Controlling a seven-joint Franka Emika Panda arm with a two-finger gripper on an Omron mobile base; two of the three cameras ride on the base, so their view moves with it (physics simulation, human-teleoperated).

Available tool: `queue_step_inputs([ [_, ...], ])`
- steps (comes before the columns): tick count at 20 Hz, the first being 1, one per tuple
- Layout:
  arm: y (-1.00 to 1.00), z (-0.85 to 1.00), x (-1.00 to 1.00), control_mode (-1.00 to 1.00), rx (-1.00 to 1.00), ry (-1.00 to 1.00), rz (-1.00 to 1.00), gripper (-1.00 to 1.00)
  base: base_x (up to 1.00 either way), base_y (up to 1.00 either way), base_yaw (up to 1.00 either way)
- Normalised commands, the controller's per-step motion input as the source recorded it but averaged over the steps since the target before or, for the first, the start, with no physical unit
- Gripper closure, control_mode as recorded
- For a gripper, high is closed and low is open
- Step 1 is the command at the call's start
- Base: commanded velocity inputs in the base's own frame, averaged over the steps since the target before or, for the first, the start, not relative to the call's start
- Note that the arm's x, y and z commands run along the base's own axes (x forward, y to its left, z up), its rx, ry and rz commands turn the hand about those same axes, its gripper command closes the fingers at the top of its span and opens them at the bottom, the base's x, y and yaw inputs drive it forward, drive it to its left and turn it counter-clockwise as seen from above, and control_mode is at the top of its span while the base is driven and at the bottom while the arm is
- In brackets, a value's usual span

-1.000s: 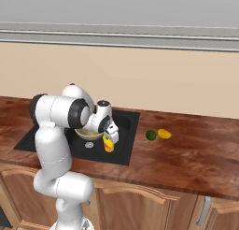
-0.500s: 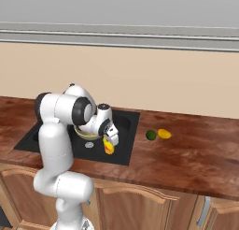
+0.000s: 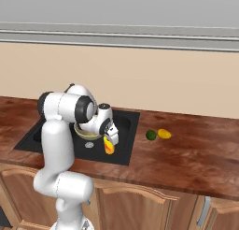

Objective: Remove the lime and mango from the sink. Then move the bowl and cup from the counter to the sink for washing.

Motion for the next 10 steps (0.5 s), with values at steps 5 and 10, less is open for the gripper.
queue_step_inputs([
  [5, 0.00, -0.19, 0.06, -1.00, 0.00, 0.00, -0.01, 1.00, 0.00, 0.00, 0.00],
  [10, 0.00, -0.22, 0.01, -1.00, 0.00, 0.01, -0.04, 1.00, 0.00, 0.00, 0.00],
])
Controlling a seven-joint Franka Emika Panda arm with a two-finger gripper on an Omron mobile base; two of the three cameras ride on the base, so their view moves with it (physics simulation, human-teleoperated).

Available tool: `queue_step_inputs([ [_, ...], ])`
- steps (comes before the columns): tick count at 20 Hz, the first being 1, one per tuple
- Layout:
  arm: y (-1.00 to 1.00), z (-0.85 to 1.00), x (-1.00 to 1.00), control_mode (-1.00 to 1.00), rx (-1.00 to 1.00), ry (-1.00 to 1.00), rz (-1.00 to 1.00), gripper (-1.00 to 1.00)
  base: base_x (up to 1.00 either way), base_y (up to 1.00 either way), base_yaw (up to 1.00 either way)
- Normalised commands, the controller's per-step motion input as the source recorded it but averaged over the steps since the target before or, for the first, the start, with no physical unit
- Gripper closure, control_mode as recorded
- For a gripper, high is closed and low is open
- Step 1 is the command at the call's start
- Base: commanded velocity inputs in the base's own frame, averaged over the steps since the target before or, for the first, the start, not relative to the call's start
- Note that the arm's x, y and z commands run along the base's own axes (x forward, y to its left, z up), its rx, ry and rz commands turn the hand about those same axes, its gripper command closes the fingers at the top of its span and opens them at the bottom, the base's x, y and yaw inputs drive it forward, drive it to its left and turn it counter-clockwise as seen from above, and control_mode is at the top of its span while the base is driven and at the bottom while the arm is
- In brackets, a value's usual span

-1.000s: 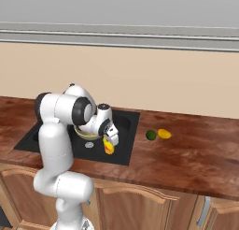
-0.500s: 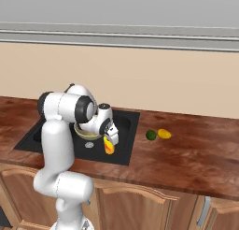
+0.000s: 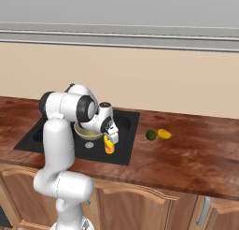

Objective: Remove the lime and mango from the sink. Then move the bowl and cup from the counter to the sink for washing.

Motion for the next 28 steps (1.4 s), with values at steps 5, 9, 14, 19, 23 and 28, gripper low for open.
queue_step_inputs([
  [5, -0.02, -0.17, -0.02, -1.00, 0.00, 0.00, -0.04, -1.00, 0.00, 0.00, 0.00],
  [9, -0.07, -0.06, -0.12, -1.00, 0.00, 0.00, -0.05, -1.00, 0.00, 0.00, 0.00],
  [14, -0.04, -0.02, -0.15, -1.00, 0.00, 0.00, -0.06, -1.00, 0.00, 0.00, 0.00],
  [19, -0.01, 0.00, -0.14, -1.00, 0.00, -0.01, -0.04, -1.00, 0.00, 0.00, 0.00],
  [23, 0.06, 0.07, -0.07, -1.00, 0.00, -0.09, -0.01, -1.00, 0.00, 0.00, 0.00],
  [28, 0.10, 0.12, -0.04, -1.00, 0.00, -0.09, 0.00, -1.00, 0.00, 0.00, 0.00],
])
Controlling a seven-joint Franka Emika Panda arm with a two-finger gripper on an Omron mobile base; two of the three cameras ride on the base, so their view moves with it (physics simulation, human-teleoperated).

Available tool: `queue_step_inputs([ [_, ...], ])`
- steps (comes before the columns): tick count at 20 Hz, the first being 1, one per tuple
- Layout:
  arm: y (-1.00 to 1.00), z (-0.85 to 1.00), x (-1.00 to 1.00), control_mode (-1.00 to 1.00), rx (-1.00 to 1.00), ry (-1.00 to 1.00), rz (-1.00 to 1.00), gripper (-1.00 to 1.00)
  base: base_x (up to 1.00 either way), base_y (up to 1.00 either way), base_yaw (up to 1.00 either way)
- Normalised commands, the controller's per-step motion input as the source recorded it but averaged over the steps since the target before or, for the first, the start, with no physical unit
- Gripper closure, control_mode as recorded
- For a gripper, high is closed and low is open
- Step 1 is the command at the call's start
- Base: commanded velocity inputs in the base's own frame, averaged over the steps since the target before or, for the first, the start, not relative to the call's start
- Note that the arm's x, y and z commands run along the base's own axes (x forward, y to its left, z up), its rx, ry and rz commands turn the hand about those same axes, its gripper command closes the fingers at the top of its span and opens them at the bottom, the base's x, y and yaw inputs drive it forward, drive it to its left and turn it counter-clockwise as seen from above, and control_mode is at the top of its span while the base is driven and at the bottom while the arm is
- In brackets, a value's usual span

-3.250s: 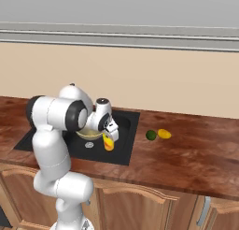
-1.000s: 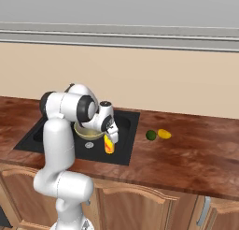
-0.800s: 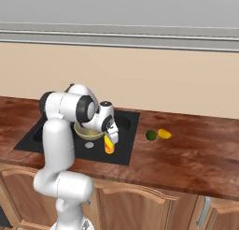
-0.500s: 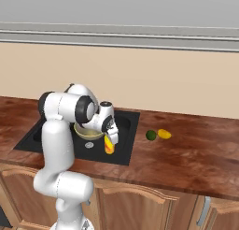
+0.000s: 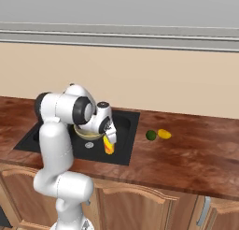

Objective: Remove the lime and mango from the sink. Then move the bowl and cup from the counter to the sink for washing.

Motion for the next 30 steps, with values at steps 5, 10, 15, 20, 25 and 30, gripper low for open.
queue_step_inputs([
  [5, 0.05, 0.17, -0.06, -1.00, 0.00, -0.08, 0.00, -1.00, 0.00, 0.00, 0.00],
  [10, 0.00, 0.24, -0.03, -1.00, 0.00, -0.06, 0.00, -1.00, 0.00, 0.00, 0.00],
  [15, 0.00, 0.31, -0.08, -1.00, 0.00, -0.05, 0.00, -1.00, 0.00, 0.00, 0.00],
  [20, 0.00, 0.36, -0.09, -1.00, 0.00, -0.01, 0.00, -1.00, 0.00, 0.00, 0.00],
  [25, 0.00, 0.37, -0.07, -1.00, 0.00, 0.01, 0.03, -1.00, 0.00, 0.00, 0.00],
  [30, 0.00, 0.34, -0.13, -1.00, -0.02, 0.05, 0.08, -1.00, 0.00, 0.00, 0.00],
])
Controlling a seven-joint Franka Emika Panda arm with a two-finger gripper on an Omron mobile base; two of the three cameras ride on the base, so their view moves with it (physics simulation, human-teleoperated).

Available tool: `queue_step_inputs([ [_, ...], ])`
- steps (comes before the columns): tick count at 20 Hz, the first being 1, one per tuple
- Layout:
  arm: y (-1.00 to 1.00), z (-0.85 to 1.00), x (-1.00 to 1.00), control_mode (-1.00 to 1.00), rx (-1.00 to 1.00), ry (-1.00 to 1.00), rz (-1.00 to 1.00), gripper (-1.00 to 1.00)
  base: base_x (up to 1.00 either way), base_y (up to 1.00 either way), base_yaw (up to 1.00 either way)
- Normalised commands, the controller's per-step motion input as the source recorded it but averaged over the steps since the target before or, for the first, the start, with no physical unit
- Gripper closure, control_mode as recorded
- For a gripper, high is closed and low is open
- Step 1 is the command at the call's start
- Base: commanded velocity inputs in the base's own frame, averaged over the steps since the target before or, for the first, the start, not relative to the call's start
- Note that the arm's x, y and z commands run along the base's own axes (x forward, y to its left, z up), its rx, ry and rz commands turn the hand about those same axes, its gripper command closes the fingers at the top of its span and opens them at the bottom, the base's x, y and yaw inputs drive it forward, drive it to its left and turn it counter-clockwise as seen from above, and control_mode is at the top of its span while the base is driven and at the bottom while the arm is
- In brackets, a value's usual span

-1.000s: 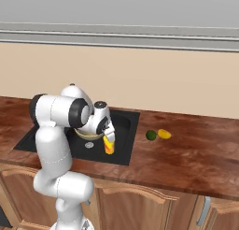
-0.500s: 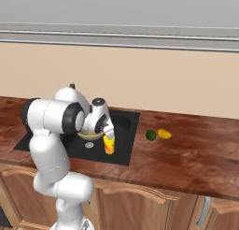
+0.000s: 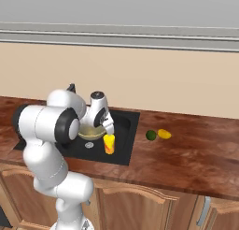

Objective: Remove the lime and mango from the sink. Then move the bowl and cup from the counter to the sink for washing.

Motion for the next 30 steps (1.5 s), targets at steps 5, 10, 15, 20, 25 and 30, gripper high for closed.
queue_step_inputs([
  [5, 0.00, 0.31, -0.21, -1.00, -0.01, 0.00, 0.12, -1.00, 0.00, 0.00, 0.00],
  [10, 0.00, 0.27, -0.22, -1.00, -0.01, 0.00, 0.10, -1.00, 0.00, 0.00, 0.00],
  [15, 0.00, 0.25, -0.23, -1.00, -0.04, 0.00, 0.11, -1.00, 0.00, 0.00, 0.00],
  [20, 0.00, 0.24, -0.23, -1.00, -0.07, 0.00, 0.12, -1.00, 0.00, 0.00, 0.00],
  [25, 0.00, 0.22, -0.25, -1.00, -0.08, 0.00, 0.10, -1.00, 0.00, 0.00, 0.00],
  [30, 0.00, 0.21, -0.28, -1.00, -0.07, 0.00, 0.10, -1.00, 0.00, 0.00, 0.00],
])
